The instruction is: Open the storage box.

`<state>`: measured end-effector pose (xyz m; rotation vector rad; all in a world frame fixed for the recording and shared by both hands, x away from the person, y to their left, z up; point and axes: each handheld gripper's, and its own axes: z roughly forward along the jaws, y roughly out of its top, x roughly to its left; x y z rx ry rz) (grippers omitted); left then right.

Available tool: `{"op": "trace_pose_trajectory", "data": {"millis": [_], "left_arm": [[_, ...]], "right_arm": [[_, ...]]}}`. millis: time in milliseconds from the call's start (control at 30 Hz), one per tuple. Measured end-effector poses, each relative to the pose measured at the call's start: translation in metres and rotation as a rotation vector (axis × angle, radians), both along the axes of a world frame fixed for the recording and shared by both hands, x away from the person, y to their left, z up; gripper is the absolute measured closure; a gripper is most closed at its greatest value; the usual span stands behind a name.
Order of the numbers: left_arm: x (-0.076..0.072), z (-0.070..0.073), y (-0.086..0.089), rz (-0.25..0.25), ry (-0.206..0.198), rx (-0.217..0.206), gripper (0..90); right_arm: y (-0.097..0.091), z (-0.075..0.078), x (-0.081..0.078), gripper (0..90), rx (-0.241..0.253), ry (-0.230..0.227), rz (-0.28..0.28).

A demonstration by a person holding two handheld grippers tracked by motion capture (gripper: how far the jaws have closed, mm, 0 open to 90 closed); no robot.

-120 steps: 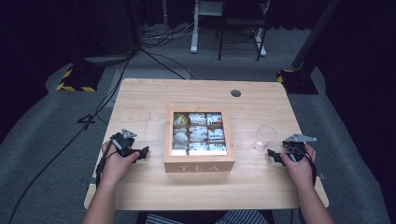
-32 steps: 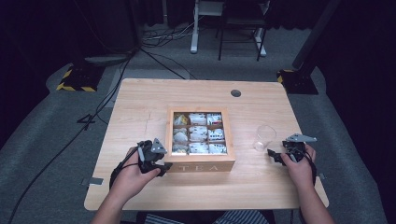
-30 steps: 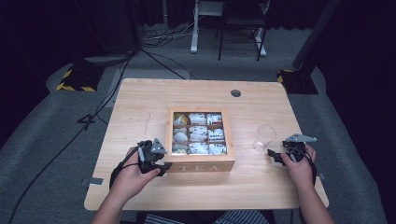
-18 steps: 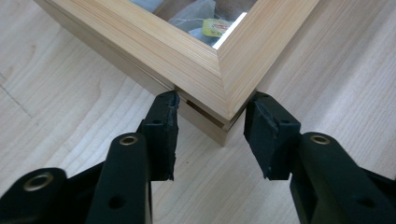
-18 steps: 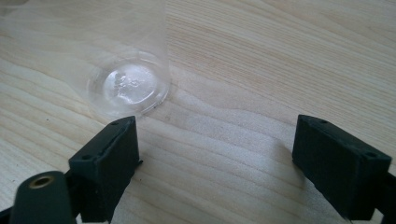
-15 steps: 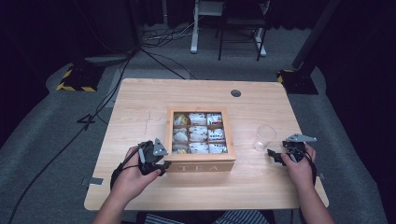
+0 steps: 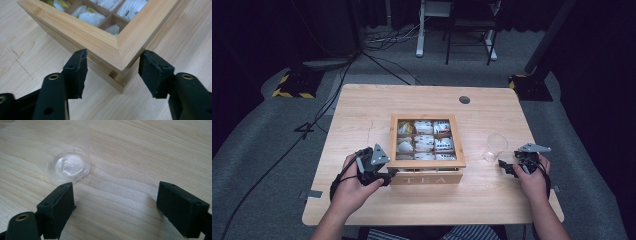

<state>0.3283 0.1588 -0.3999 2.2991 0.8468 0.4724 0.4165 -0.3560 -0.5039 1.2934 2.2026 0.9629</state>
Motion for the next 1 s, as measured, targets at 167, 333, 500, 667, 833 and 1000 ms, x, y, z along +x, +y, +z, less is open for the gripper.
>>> {"op": "trace_pose_trajectory", "data": {"millis": [167, 333, 500, 667, 833, 1000], "left_arm": [[0.001, 0.006, 0.0, 0.009, -0.055, -0.023, 38.1], [0.004, 0.014, 0.0, 0.013, -0.105, -0.053, 38.1], [0.006, 0.019, 0.002, 0.015, -0.141, -0.083, 38.2], [0.01, 0.025, 0.002, 0.016, -0.185, -0.106, 38.4], [0.015, 0.03, 0.004, 0.024, -0.217, -0.143, 39.6], [0.022, 0.032, 0.007, 0.036, -0.245, -0.179, 43.2]], "right_arm": [[0.0, 0.0, -0.001, 14.9, 0.001, 0.0, 0.003], [0.0, 0.0, -0.001, 14.9, 0.002, 0.0, 0.004], [0.0, 0.0, -0.001, 14.9, 0.002, 0.0, 0.004], [0.0, 0.0, -0.001, 14.9, 0.002, 0.0, 0.004], [0.0, 0.0, -0.001, 14.9, 0.002, 0.0, 0.004], [0.0, 0.0, 0.0, 14.9, 0.001, -0.001, 0.002]]}}
